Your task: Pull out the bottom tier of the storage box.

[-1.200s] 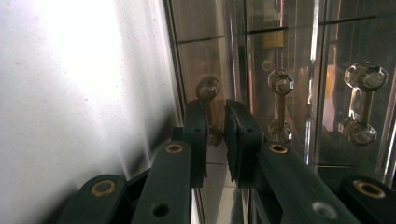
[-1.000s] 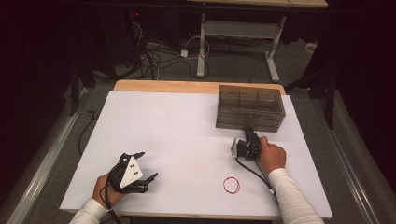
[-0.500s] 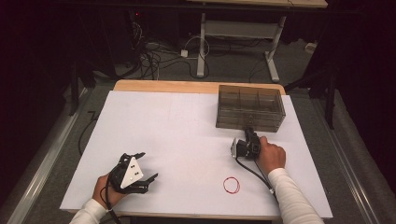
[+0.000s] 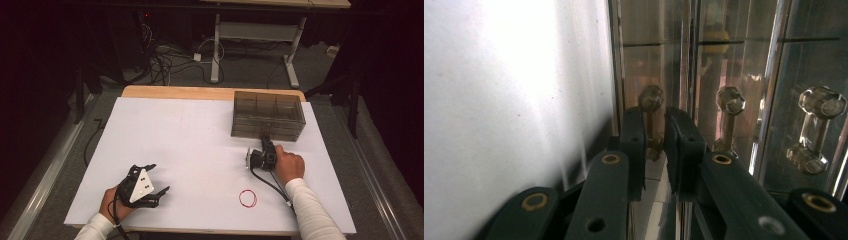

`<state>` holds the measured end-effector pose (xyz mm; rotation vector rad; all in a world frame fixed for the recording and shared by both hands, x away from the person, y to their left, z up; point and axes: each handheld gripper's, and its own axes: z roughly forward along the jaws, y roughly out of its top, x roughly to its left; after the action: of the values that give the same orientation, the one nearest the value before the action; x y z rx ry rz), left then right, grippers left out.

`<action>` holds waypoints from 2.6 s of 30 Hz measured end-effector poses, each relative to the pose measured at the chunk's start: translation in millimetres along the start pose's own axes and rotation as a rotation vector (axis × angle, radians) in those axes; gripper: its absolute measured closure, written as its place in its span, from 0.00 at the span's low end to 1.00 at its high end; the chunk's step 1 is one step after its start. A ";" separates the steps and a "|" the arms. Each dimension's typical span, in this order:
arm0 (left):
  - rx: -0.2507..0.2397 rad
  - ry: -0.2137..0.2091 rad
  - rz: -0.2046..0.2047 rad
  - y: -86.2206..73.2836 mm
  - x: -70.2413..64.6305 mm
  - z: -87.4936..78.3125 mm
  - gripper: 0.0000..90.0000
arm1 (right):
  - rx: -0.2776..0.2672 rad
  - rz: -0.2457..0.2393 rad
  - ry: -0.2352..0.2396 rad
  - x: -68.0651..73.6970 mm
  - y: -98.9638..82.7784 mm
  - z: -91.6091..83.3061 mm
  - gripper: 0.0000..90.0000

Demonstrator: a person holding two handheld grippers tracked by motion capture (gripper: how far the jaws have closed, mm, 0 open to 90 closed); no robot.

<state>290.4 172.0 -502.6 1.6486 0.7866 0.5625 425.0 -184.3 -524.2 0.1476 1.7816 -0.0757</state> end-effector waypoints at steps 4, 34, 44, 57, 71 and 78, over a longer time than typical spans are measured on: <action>-0.003 0.001 -0.001 0.3 0.1 -0.3 0.20 | 0.000 -0.001 0.006 -1.2 0.1 -2.3 0.90; -0.011 0.011 0.003 2.4 -0.9 -1.7 0.20 | -0.105 0.569 0.313 -43.0 -38.0 -28.6 1.00; -0.008 0.010 0.006 2.2 -0.5 -1.6 0.20 | -0.074 0.825 0.352 -73.1 -80.8 -14.3 1.00; -0.005 0.008 0.010 1.2 -0.9 -1.1 0.20 | 0.000 0.916 0.416 -73.2 -105.9 7.9 1.00; 0.001 0.006 0.008 1.1 -1.5 0.0 0.20 | 0.025 0.992 0.440 -75.3 -112.5 10.0 1.00; 0.002 0.005 0.005 1.3 -1.9 0.0 0.20 | 0.028 0.984 0.431 -74.4 -112.1 9.6 1.00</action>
<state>289.5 170.4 -501.2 1.6524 0.7867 0.5696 434.0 -300.8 -456.9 1.1031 1.9424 0.6793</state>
